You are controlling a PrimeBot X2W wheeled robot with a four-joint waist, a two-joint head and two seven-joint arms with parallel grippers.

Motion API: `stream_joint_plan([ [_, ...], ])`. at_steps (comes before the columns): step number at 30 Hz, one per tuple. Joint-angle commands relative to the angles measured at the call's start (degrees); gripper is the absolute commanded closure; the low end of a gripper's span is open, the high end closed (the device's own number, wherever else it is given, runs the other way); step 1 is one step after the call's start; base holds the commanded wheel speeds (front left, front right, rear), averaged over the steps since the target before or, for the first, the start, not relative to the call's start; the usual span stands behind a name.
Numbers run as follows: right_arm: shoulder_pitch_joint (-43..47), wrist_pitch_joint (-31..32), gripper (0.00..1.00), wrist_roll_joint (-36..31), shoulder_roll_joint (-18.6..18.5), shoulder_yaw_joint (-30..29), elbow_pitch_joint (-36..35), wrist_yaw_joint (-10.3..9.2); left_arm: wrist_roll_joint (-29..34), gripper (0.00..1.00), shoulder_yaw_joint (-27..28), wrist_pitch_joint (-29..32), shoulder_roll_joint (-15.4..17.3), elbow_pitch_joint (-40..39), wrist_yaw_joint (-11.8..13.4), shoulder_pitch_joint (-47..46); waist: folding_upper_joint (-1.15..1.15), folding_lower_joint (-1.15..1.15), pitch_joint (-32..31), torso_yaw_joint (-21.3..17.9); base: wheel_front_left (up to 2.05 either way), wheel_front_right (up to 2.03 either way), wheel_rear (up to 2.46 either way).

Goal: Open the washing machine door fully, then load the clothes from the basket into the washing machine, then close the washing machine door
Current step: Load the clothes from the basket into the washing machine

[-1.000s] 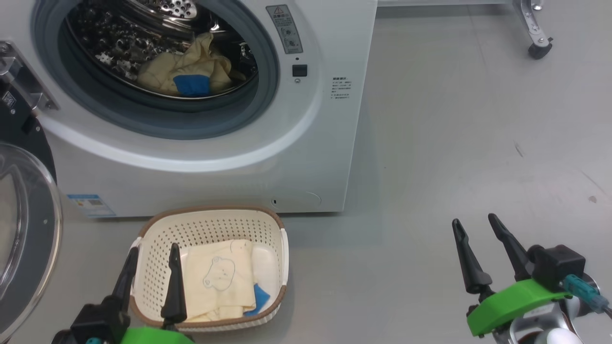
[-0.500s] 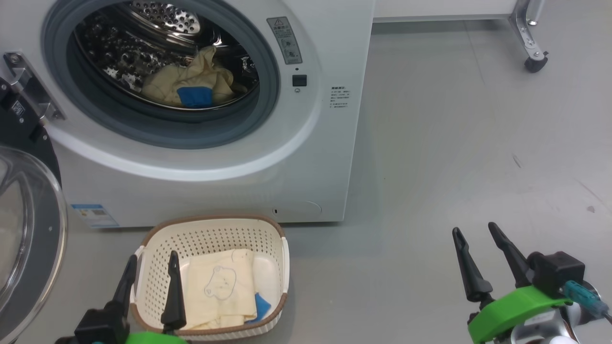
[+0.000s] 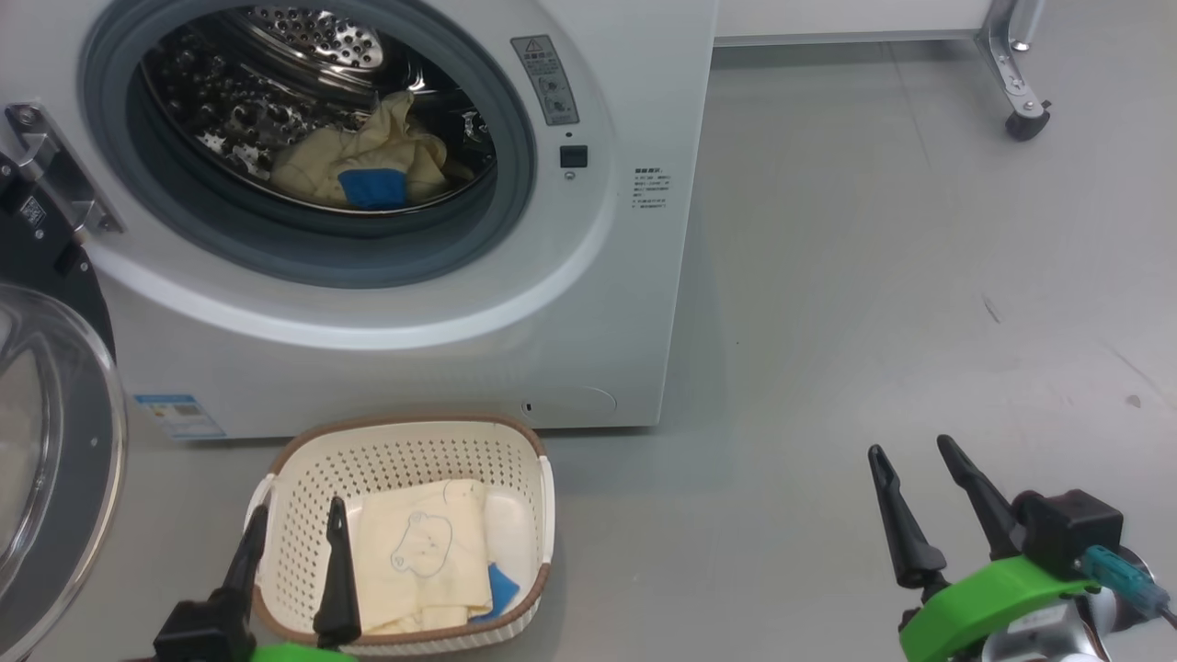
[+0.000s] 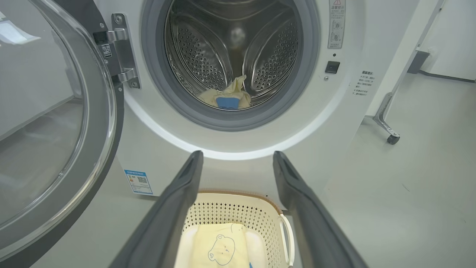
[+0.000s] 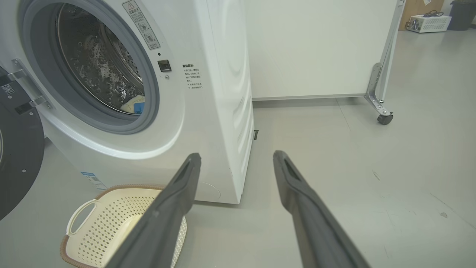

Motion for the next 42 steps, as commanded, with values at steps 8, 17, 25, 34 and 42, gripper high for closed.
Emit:
stream_joint_plan([
  [8,-2.66,-0.43,0.00,0.61,-0.54,1.93,-2.49,-0.16,0.12,0.00,1.64,1.47,0.51,0.94,5.31,-6.03,0.00,0.00,2.35,-1.34,0.00,0.00,0.00],
  [17,-7.10,-1.70,0.00,1.37,-0.54,3.57,-2.43,-0.16,-0.40,0.00,-0.16,6.13,-0.03,8.44,2.73,-14.58,0.00,0.00,10.56,-2.84,0.00,0.00,0.00],
  [25,-14.40,-4.78,0.00,2.26,-0.54,6.22,-0.14,-0.16,-2.08,0.00,-2.31,9.54,-2.22,22.18,-3.59,-27.13,0.00,0.00,21.46,-4.98,0.00,0.00,0.00],
  [34,-20.38,-7.55,0.00,3.86,-0.54,9.47,2.66,-0.16,-5.92,0.00,-1.58,12.43,-3.42,38.33,-9.96,-37.14,0.00,0.00,29.09,-7.76,0.00,0.00,0.00],
  [42,-25.84,-10.10,0.00,6.54,-0.54,12.91,5.06,-0.16,-8.05,0.00,-0.41,13.83,-2.85,51.62,-14.21,-46.11,0.00,0.00,37.62,-11.75,0.00,0.00,0.00],
])
